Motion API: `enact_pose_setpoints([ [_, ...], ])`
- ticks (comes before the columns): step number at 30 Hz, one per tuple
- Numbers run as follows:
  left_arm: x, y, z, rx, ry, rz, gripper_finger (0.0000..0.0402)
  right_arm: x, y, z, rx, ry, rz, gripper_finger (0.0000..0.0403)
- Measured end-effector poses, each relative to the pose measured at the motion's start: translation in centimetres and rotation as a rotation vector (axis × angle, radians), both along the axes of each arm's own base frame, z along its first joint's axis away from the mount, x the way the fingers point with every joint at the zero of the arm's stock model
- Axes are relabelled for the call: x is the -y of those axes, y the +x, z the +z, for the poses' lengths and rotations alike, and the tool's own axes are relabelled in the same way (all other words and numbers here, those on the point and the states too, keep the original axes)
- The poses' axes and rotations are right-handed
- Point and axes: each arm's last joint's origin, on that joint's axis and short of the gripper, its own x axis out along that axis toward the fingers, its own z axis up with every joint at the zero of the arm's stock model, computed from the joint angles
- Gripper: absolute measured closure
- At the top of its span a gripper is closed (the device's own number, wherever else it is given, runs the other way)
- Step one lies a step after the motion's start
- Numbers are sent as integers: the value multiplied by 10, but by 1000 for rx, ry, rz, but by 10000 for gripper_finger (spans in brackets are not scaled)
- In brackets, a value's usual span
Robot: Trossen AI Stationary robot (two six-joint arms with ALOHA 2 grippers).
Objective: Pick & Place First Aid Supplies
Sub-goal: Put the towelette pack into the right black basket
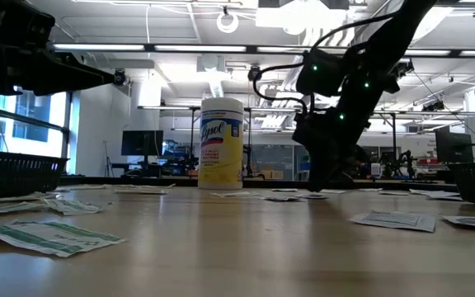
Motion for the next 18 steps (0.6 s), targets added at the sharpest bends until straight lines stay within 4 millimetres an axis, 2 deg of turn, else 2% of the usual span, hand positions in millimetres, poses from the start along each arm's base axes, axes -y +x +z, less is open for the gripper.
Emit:
enact_pose_setpoints([
  [5, 0, 0, 0, 0, 0, 0, 195, -3, 4, 2, 20, -19, 89, 315],
  [18, 0, 0, 0, 0, 0, 0, 195, -1, 6, -16, -37, -22, 75, 316],
])
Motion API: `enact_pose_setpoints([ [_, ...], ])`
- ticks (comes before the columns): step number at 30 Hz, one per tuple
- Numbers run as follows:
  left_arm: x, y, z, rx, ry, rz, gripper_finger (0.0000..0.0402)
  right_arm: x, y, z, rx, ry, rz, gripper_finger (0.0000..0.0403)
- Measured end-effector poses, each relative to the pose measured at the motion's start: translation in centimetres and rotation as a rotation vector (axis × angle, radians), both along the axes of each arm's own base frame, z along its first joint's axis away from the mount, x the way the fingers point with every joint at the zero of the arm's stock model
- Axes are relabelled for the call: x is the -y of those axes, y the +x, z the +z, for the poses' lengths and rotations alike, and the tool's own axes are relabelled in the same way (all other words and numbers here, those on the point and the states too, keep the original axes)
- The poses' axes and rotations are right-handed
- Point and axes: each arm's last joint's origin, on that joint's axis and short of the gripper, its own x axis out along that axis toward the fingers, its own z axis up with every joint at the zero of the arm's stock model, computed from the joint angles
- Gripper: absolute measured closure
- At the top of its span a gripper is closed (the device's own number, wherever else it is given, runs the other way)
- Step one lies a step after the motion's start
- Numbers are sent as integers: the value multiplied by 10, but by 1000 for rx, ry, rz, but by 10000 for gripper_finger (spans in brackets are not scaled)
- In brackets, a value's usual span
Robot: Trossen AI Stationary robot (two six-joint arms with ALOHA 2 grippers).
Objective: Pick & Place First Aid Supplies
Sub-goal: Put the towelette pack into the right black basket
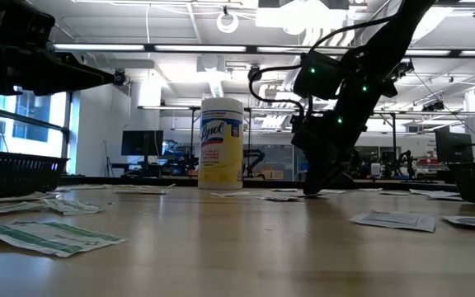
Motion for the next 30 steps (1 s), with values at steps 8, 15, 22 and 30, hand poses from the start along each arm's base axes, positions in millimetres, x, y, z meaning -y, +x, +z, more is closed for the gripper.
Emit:
enact_pose_setpoints([
  [8, 0, 0, 0, 0, 0, 0, 195, 0, 0, -1, -2, -4, 8, 361],
  [15, 0, 0, 0, 0, 0, 0, 195, 0, 0, -1, -5, -2, 9, 396],
  [22, 0, 0, 0, 0, 0, 0, 195, -2, -5, 11, 11, -13, 11, 400],
  [30, 0, 0, 0, 0, 0, 0, 195, -21, -20, 58, 86, -32, 58, 402],
])
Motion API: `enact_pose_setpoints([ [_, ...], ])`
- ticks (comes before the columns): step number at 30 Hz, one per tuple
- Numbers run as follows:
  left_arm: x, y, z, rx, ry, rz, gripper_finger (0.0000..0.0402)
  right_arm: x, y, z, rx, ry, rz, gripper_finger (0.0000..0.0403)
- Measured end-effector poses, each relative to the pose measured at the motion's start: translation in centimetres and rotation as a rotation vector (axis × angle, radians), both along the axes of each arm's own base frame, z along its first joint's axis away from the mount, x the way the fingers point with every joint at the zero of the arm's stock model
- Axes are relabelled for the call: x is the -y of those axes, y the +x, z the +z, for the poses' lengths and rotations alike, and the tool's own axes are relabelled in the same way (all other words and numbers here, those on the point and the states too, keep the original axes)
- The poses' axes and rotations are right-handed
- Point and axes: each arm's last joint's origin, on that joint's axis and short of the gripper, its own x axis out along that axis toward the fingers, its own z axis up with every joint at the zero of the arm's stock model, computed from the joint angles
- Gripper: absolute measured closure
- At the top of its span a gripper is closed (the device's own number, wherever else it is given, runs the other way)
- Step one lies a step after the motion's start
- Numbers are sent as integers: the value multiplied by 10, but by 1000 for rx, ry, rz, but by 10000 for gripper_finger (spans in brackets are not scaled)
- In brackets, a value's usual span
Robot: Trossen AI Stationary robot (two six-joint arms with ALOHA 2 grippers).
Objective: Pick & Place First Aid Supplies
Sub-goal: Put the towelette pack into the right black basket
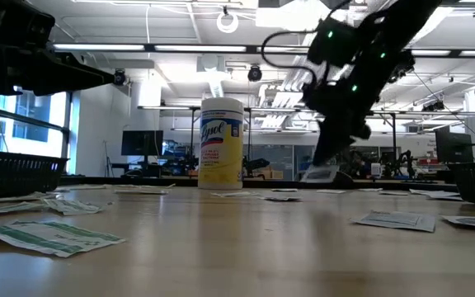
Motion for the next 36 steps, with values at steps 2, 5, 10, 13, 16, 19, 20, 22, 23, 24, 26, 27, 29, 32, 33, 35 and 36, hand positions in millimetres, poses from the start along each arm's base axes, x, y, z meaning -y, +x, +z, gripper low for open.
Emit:
enact_pose_setpoints([
  [2, 0, 0, 0, 0, 0, 0, 195, -10, -8, 13, 10, 7, 27, 402],
  [5, 0, 0, 0, 0, 0, 0, 195, -27, -24, 30, 4, 37, 44, 402],
  [10, 0, 0, 0, 0, 0, 0, 195, -53, -61, 51, -62, 125, 22, 402],
  [13, 0, 0, 0, 0, 0, 0, 195, -65, -83, 58, -112, 193, 6, 402],
  [16, 0, 0, 0, 0, 0, 0, 195, -72, -105, 62, -190, 225, -38, 402],
  [19, 0, 0, 0, 0, 0, 0, 195, -76, -123, 63, -283, 231, -109, 402],
  [20, 0, 0, 0, 0, 0, 0, 195, -77, -128, 62, -320, 227, -132, 401],
  [22, 0, 0, 0, 0, 0, 0, 195, -79, -135, 61, -380, 204, -171, 401],
  [23, 0, 0, 0, 0, 0, 0, 195, -80, -136, 60, -404, 187, -185, 402],
  [24, 0, 0, 0, 0, 0, 0, 195, -81, -137, 59, -422, 170, -194, 402],
  [26, 0, 0, 0, 0, 0, 0, 195, -83, -136, 56, -447, 146, -201, 402],
  [27, 0, 0, 0, 0, 0, 0, 195, -84, -134, 55, -456, 136, -200, 401],
  [29, 0, 0, 0, 0, 0, 0, 195, -86, -130, 50, -486, 119, -200, 400],
  [32, 0, 0, 0, 0, 0, 0, 195, -88, -123, 41, -560, 90, -213, 402],
  [33, 0, 0, 0, 0, 0, 0, 195, -88, -120, 38, -588, 80, -218, 402],
  [35, 0, 0, 0, 0, 0, 0, 195, -90, -115, 31, -640, 60, -222, 401],
  [36, 0, 0, 0, 0, 0, 0, 195, -91, -113, 27, -664, 52, -222, 401],
])
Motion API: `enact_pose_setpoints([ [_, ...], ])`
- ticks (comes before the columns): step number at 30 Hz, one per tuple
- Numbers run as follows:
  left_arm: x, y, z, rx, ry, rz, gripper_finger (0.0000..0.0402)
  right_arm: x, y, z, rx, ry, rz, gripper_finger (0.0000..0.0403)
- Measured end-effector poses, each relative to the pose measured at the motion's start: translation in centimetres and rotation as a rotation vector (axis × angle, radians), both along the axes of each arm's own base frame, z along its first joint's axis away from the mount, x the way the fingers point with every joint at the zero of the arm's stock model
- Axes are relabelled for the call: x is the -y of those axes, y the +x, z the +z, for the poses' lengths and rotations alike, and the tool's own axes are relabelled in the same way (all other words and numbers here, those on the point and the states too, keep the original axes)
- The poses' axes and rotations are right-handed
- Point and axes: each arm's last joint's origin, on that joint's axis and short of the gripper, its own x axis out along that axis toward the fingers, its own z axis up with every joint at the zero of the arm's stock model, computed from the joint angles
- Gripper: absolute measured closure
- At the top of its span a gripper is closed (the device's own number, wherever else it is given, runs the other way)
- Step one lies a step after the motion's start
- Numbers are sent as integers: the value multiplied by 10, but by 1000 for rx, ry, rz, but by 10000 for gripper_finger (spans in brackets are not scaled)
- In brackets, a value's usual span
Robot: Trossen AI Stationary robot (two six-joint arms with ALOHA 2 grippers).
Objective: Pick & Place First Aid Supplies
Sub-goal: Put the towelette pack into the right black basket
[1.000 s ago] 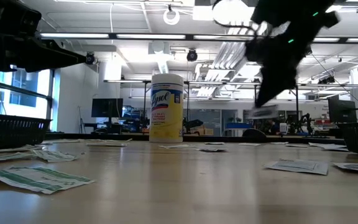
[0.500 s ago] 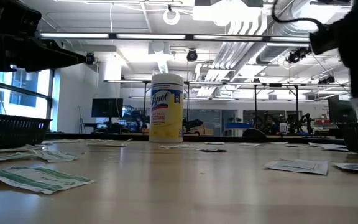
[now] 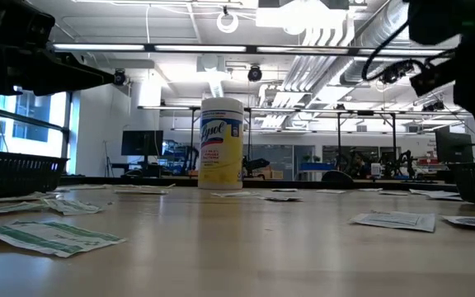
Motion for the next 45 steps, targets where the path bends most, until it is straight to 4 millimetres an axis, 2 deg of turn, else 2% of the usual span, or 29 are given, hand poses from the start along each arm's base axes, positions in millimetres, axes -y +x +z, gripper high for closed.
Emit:
enact_pose_setpoints([
  [8, 0, 0, 0, 0, 0, 0, 195, -6, 13, -25, -187, 34, 31, 398],
  [14, 0, 0, 0, 0, 0, 0, 195, -7, 17, -34, -245, 39, 63, 392],
  [22, 0, 0, 0, 0, 0, 0, 195, -7, 12, -30, -314, 68, 45, 337],
  [27, 0, 0, 0, 0, 0, 0, 195, -10, 20, -8, -326, 68, 42, 322],
  [32, 0, 0, 0, 1, 0, 0, 195, -14, 47, 21, -128, -7, 95, 328],
  [37, 0, 0, 0, 0, 0, 0, 195, -22, 91, 33, 292, -49, 243, 331],
  [41, 0, 0, 0, 1, 0, 0, 195, -29, 122, 27, 622, -57, 424, 331],
  [45, 0, 0, 0, 0, 0, 0, 195, -25, 138, 4, 802, -99, 536, 331],
])
